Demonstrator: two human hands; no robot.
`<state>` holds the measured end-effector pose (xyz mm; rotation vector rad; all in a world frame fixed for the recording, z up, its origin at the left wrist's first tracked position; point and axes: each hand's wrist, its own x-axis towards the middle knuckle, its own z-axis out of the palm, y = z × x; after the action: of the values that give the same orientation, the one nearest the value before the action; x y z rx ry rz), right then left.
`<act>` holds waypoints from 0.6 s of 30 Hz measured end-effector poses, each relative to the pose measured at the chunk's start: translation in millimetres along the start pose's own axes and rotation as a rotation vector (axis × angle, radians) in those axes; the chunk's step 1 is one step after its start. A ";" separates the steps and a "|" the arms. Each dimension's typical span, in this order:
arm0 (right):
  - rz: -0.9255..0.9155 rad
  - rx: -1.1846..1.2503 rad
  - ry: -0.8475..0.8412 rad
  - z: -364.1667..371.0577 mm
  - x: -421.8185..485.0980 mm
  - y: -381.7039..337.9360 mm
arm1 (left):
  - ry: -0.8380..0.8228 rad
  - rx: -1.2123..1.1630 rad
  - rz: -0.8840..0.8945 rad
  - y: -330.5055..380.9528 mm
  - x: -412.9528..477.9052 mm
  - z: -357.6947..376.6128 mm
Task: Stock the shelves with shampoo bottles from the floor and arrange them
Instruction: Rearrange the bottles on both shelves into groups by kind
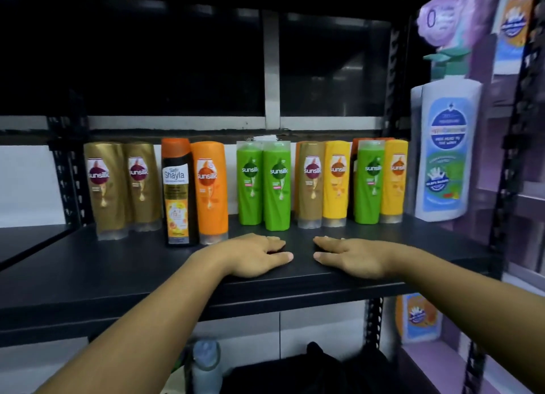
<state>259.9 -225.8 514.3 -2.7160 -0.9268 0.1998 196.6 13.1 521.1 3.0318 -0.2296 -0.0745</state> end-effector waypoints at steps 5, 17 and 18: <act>0.058 0.516 0.244 -11.8 23.7 7.0 | -0.012 0.009 -0.049 -19.3 17.3 -3.1; 0.111 0.673 0.954 -22.0 99.1 -23.3 | 0.116 -0.107 -0.051 -36.7 37.1 8.8; 0.111 0.684 0.961 -19.9 103.5 -23.3 | 0.116 -0.111 -0.051 -36.9 37.4 8.8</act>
<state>332.0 -148.4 535.4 -1.8488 -0.3176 -0.6073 238.5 42.8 507.0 2.9196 -0.1341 0.0819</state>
